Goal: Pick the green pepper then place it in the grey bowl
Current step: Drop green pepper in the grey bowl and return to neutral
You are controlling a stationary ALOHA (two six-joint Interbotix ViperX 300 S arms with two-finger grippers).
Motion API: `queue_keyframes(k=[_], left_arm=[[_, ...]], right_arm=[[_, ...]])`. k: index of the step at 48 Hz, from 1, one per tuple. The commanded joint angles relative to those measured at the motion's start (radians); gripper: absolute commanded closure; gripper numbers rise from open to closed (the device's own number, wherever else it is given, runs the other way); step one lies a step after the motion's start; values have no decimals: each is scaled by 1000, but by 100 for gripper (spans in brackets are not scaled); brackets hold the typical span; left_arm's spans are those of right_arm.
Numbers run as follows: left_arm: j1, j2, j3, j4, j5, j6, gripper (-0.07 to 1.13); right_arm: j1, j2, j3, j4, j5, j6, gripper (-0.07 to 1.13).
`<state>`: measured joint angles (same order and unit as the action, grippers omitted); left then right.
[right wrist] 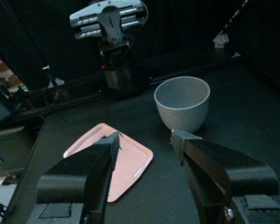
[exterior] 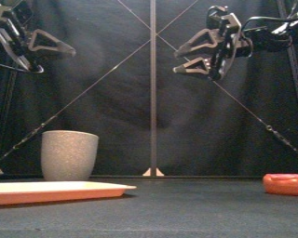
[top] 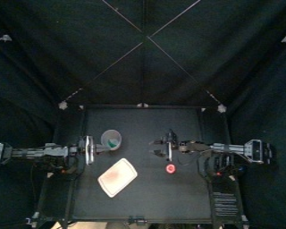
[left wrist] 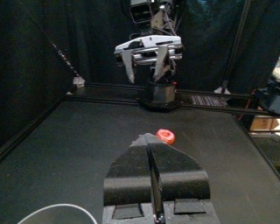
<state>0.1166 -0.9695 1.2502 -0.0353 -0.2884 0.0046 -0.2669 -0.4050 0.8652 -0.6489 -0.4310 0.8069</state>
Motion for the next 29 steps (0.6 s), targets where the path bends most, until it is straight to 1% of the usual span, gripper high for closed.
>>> queue_keyframes(k=[1,14,29], left_arm=[[3,3,-12,3,-9,2,93],[15,3,-11,3,-8,2,93],[29,3,-5,3,-6,2,93]], right_arm=[[-5,-66,12,11,-18,-2,18],[-5,-126,51,11,-49,-2,18],[-3,-129,69,11,-55,0,18]])
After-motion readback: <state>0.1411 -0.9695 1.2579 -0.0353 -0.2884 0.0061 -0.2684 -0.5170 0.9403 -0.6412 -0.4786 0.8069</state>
